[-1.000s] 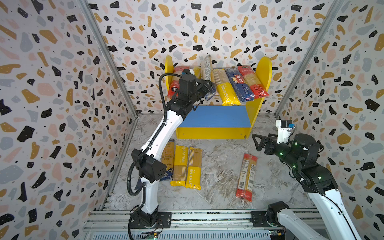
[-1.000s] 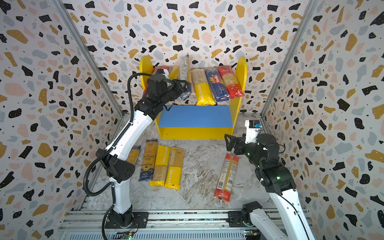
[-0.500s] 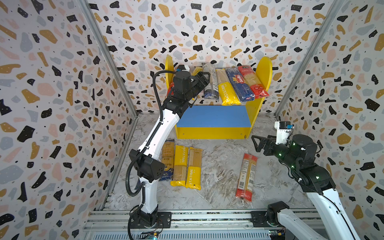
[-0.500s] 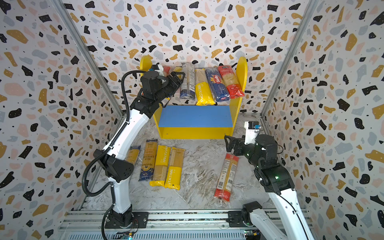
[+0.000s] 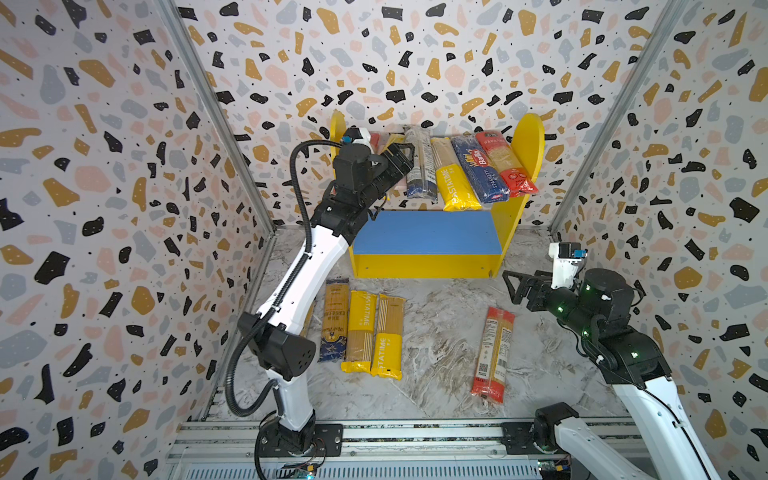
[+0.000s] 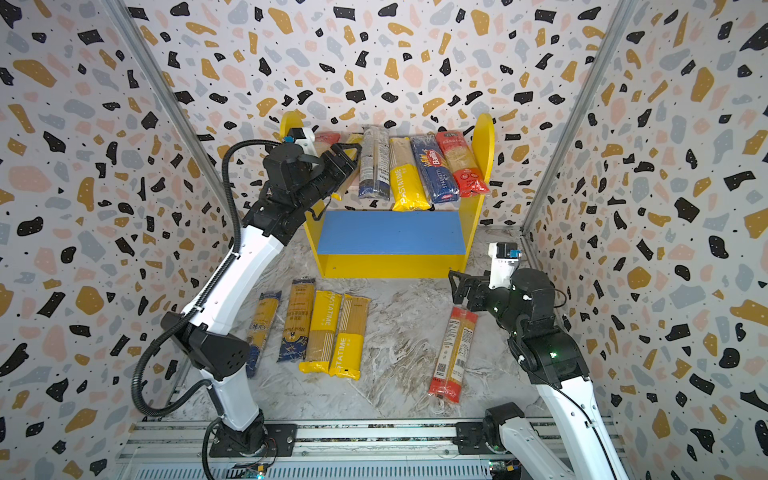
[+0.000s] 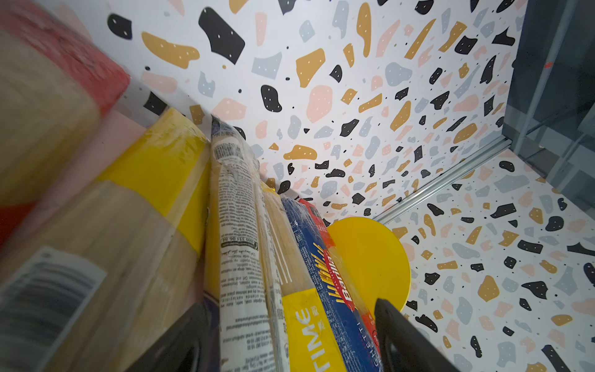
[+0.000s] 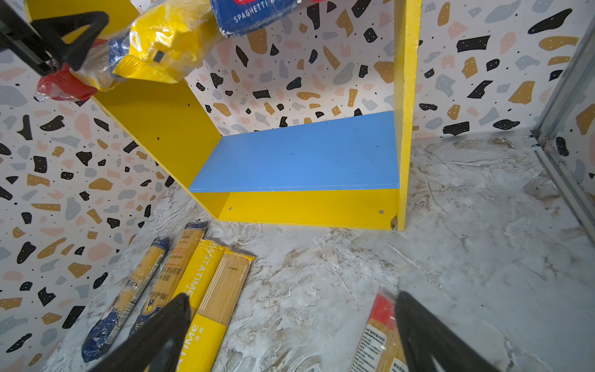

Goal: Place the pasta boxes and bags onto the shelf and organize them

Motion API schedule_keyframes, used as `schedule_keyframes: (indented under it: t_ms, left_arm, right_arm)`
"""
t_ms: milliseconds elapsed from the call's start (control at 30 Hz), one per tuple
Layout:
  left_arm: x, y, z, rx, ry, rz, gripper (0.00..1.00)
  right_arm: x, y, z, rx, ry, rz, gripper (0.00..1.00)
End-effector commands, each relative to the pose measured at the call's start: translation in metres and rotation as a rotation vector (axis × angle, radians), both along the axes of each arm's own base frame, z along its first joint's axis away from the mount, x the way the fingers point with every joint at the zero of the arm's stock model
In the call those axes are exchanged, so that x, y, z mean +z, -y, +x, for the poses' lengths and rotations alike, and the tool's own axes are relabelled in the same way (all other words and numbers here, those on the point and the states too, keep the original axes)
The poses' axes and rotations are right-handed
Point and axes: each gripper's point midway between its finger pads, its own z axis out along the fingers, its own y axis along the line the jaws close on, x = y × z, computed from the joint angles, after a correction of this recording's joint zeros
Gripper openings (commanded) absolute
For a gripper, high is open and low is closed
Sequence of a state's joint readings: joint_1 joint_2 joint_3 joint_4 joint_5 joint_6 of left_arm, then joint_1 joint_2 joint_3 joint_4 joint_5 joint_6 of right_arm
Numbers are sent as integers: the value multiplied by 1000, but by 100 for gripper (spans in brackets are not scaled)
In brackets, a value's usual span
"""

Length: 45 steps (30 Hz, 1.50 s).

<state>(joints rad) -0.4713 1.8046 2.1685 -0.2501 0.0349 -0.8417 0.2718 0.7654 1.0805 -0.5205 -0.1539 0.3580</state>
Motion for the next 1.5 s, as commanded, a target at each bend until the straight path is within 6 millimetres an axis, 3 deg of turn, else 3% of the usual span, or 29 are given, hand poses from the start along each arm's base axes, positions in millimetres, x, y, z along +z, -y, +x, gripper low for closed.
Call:
schedule_keyframes:
  t_ms: [0, 300, 500, 600, 800, 1233, 1367, 1467]
  left_arm:
    - [40, -39, -30, 149, 129, 164, 80]
    - [-17, -61, -26, 269, 10, 464, 79]
    - [-46, -48, -25, 286, -45, 679, 80]
    - [-63, -40, -27, 259, -65, 707, 81]
    - [-86, -47, -33, 282, -90, 769, 83]
    - [-99, -20, -29, 185, -74, 710, 79]
    - [-93, -23, -39, 197, -55, 699, 80]
    - [-78, -38, -51, 247, -25, 651, 84]
  right_arm:
    - [17, -1, -3, 11, 37, 24, 99]
    - [22, -5, -4, 31, 39, 49, 99]
    - [22, -3, -7, 18, 33, 50, 99]
    - [24, -2, -8, 17, 36, 55, 99]
    - [23, -4, -7, 21, 32, 56, 99]
    - [20, -1, -7, 13, 28, 47, 99]
    - [18, 0, -8, 7, 29, 40, 99]
    - [17, 0, -8, 8, 25, 37, 99]
